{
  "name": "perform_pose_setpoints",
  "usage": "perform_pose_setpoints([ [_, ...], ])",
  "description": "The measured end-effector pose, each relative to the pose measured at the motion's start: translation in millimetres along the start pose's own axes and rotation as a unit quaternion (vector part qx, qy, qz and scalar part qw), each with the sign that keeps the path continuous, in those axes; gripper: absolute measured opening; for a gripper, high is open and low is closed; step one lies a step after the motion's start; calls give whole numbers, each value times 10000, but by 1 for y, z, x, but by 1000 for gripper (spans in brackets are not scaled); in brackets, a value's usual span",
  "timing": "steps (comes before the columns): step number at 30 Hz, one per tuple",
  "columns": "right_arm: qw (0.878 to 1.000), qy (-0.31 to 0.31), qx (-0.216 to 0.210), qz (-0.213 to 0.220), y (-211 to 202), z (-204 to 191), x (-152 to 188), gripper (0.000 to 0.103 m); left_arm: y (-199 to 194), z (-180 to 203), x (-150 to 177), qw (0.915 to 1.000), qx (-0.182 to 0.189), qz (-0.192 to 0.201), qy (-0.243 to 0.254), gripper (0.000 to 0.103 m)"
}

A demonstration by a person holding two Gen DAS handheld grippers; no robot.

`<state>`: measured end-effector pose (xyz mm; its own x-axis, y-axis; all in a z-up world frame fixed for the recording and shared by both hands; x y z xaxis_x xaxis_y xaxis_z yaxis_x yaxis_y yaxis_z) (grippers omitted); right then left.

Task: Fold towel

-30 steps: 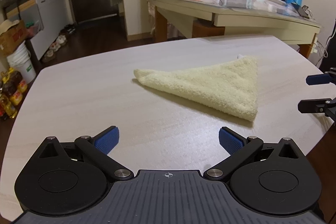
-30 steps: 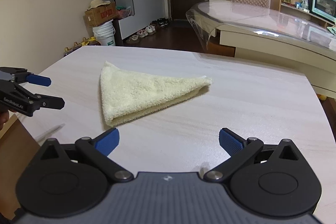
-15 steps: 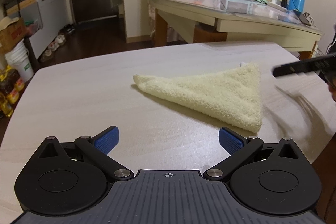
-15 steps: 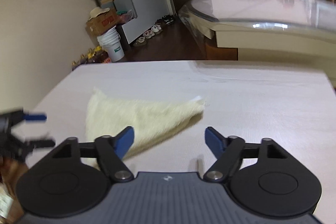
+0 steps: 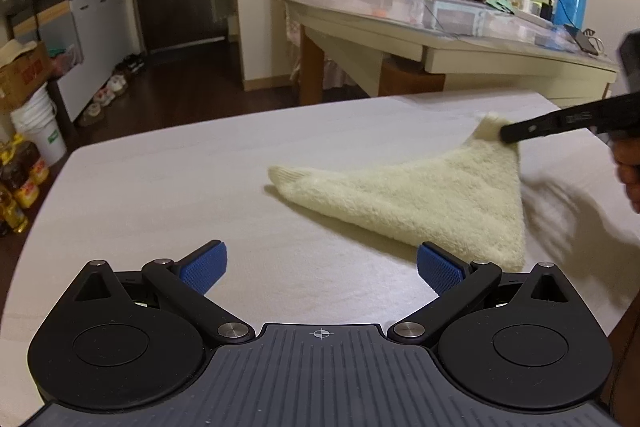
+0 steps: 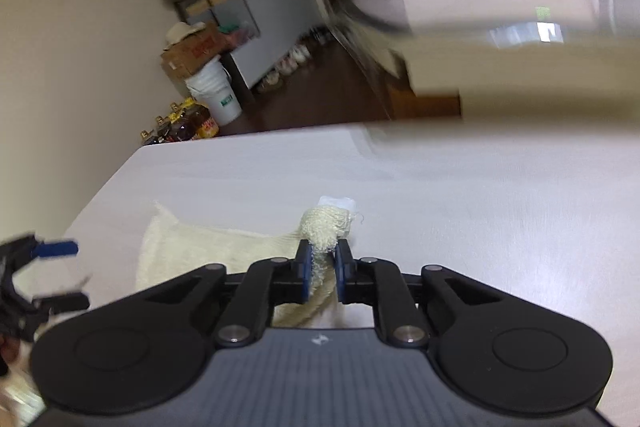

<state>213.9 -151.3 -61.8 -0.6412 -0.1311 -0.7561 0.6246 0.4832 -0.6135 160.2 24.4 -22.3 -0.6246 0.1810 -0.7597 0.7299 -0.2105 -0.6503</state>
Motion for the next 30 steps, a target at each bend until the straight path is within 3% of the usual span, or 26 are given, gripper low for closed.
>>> perform_pose_setpoints([
  [1,9998,-174,-3,75,-7,-10,-1,12,-3,-5,-1,10000,-57,13,24,103],
  [3,9943,-902,-493,276,-34,-65,3,12,-8,-17,-3,9997,-211,59,69,103],
  [6,9782,-1644,-1258,170,-52,-131,21,12,-19,-47,-5,9982,-586,147,45,103],
  [9,9573,-2387,-1628,-74,-46,-187,50,12,-28,-80,-5,9957,-876,163,-247,103],
  [11,9499,-2631,-1678,-161,-35,-207,65,12,-32,-94,-5,9941,-974,168,-455,103],
  [17,9522,-2535,-1671,-328,-18,-210,79,14,-33,-91,0,9959,-726,219,-497,103],
  [18,9528,-2487,-1697,-392,-16,-207,80,21,-31,-89,1,9962,-691,215,-482,103],
  [19,9516,-2447,-1789,-513,-16,-205,80,36,-28,-87,2,9966,-651,201,-459,103],
  [21,9510,-2489,-1772,-486,-22,-204,82,50,-24,-84,3,9972,-589,180,-427,103],
  [25,9581,-2201,-1810,-280,-39,-190,78,50,-20,-84,8,9973,-549,166,-466,103],
  [28,9596,-2333,-1560,-200,-39,-188,77,49,-18,-86,10,9970,-578,114,-495,103],
  [30,9414,-3134,-1222,-227,-30,-201,91,47,-19,-88,12,9968,-600,96,-526,103],
])
Point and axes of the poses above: each gripper's, at about its wrist camera, not at the fingertips, and y roughly the way its jaws point, z to its right, x to its underside, the point moved 3 cm from there along y, roughly the way its jaws point, and after that the axes turned 2 degrees about x, right-handed, at the moved point
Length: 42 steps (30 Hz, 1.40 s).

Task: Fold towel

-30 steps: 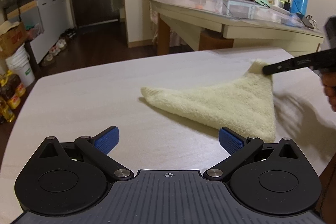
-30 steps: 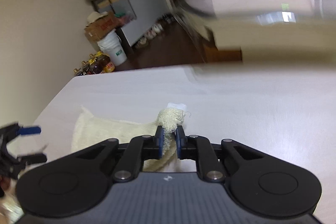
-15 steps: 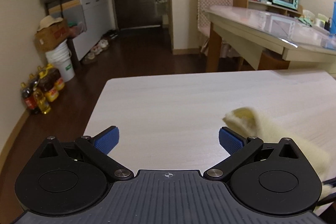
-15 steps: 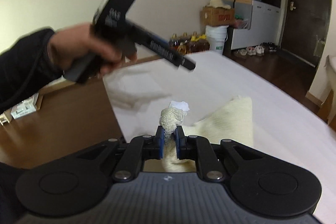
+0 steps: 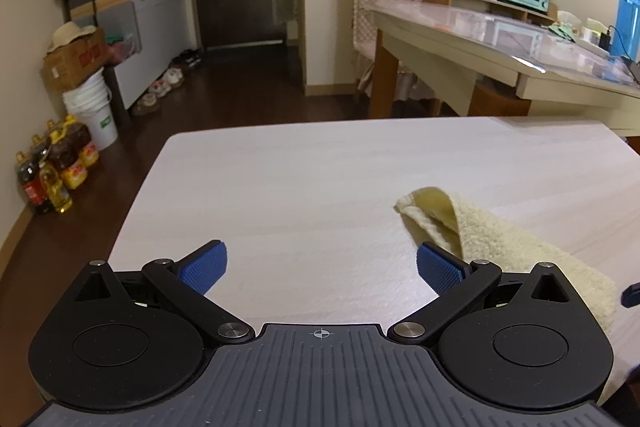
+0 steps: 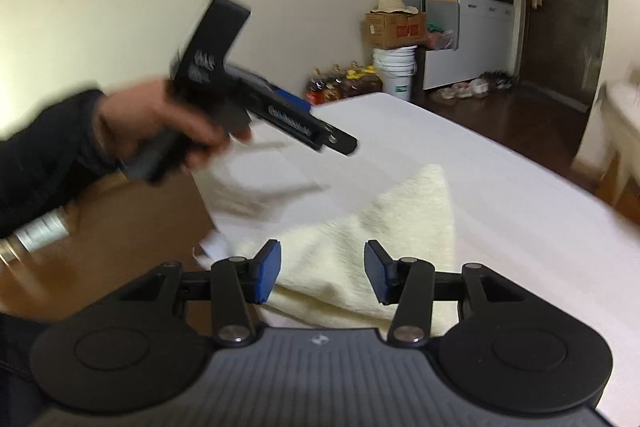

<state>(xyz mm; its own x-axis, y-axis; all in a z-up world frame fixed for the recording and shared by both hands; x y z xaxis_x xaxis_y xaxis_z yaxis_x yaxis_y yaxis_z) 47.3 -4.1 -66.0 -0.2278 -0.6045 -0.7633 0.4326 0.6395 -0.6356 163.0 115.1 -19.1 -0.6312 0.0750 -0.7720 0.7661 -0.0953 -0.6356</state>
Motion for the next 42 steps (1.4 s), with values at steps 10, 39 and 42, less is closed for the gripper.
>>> perform_pose_setpoints([
  [10,9829,-1816,223,-178,41,-51,-2,36,-2,-8,8,9998,-65,-77,-144,103],
  [39,9483,2130,2344,175,14,203,24,23,30,16,-16,9995,219,53,203,103],
  [42,9622,1809,2007,341,16,178,-1,39,45,20,-26,9988,381,68,300,103],
])
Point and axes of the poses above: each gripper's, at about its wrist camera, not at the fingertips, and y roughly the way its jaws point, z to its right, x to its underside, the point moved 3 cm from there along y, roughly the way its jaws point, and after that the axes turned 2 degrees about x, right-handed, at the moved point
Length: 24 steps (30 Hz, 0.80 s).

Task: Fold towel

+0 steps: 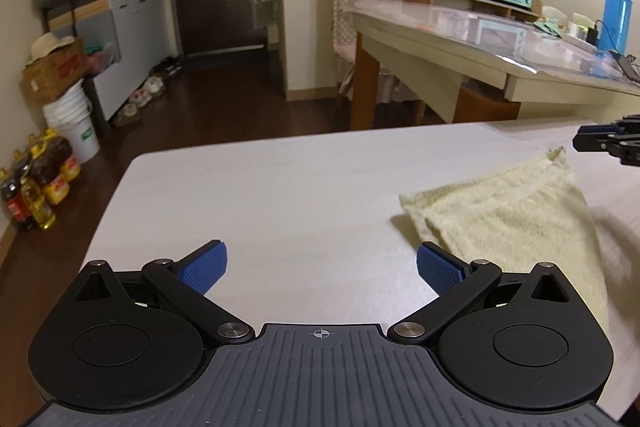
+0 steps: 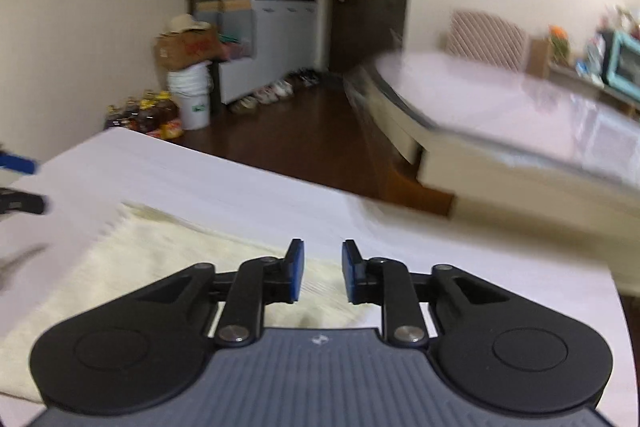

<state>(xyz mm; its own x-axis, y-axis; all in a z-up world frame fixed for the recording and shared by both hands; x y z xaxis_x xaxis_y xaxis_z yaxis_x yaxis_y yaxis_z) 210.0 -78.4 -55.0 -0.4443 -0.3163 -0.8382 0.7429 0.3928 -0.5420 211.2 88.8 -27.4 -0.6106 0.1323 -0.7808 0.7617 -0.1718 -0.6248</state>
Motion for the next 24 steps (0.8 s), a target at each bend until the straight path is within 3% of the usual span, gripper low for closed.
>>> perform_pose_setpoints([
  [1,9997,-91,-214,-22,1,-14,-5,45,8,1,-5,9999,91,-28,30,103],
  [7,9903,-689,-1145,-375,23,-70,-17,45,50,13,-28,9979,193,-175,592,103],
  [14,9748,-1218,-1606,-959,62,-115,-16,45,81,12,-31,9943,-21,-474,957,103],
  [20,9726,-1209,-1674,-1064,83,-131,-23,45,85,4,-28,9964,95,-419,730,103],
  [23,9717,-1176,-1707,-1129,87,-126,-20,33,83,1,-29,9972,226,-339,622,103],
  [24,9723,-1160,-1681,-1140,85,-124,-19,6,84,2,-29,9971,247,-342,630,103],
])
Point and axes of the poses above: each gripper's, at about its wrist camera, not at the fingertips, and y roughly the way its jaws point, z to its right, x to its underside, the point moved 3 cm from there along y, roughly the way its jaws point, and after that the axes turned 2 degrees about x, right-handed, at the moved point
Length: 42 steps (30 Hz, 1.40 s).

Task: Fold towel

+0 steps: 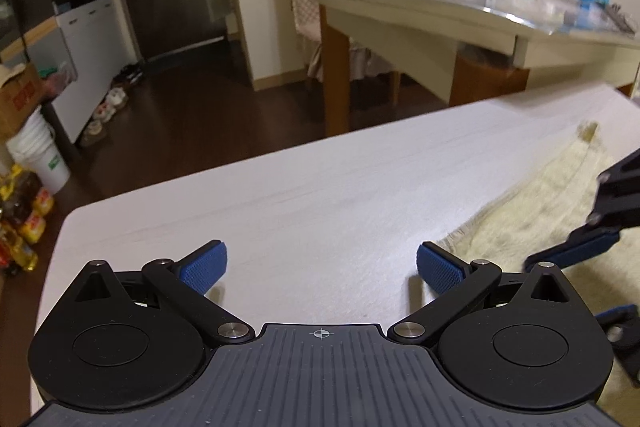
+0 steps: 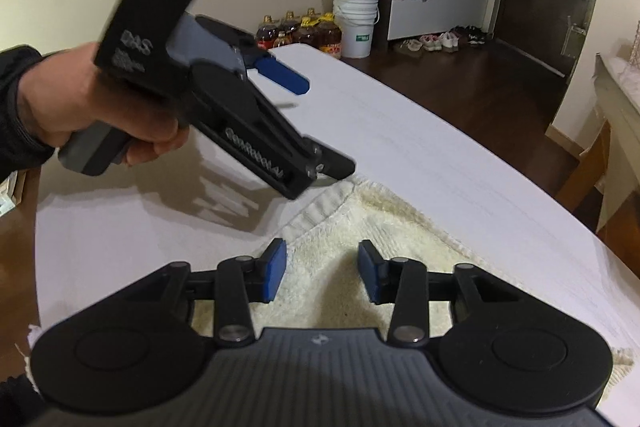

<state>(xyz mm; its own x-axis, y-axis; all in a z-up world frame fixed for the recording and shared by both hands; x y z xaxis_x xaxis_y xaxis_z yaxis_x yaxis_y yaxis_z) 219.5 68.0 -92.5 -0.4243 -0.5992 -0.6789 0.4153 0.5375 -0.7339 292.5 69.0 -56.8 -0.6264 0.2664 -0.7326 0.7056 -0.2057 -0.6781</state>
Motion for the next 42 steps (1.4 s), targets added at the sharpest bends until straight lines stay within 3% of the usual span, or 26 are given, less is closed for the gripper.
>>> perform_pose_setpoints([
  [4,9998,101,85,122,-20,4,11,2,4,7,2,9996,-38,-84,250,103],
  [8,9981,277,272,471,-61,10,26,2,-2,5,1,9998,-94,23,153,103],
  [13,9888,720,778,1050,-134,23,59,2,-16,2,-1,9997,-130,192,89,103],
  [16,9783,1147,1209,1233,-176,29,97,2,-28,5,1,9994,-157,259,162,103],
  [22,9564,2085,1740,1075,-216,38,180,3,-43,19,12,9991,-131,253,302,103],
  [28,9557,2321,1606,838,-207,27,202,4,-50,39,22,9986,-86,184,487,103],
  [35,9622,1963,1734,752,-223,27,213,30,-73,62,35,9958,111,301,855,103],
  [37,9688,1528,1817,716,-226,28,218,41,-81,69,39,9943,213,361,977,103],
  [42,9781,154,2024,460,-222,28,231,45,-98,86,48,9910,256,357,1262,103],
])
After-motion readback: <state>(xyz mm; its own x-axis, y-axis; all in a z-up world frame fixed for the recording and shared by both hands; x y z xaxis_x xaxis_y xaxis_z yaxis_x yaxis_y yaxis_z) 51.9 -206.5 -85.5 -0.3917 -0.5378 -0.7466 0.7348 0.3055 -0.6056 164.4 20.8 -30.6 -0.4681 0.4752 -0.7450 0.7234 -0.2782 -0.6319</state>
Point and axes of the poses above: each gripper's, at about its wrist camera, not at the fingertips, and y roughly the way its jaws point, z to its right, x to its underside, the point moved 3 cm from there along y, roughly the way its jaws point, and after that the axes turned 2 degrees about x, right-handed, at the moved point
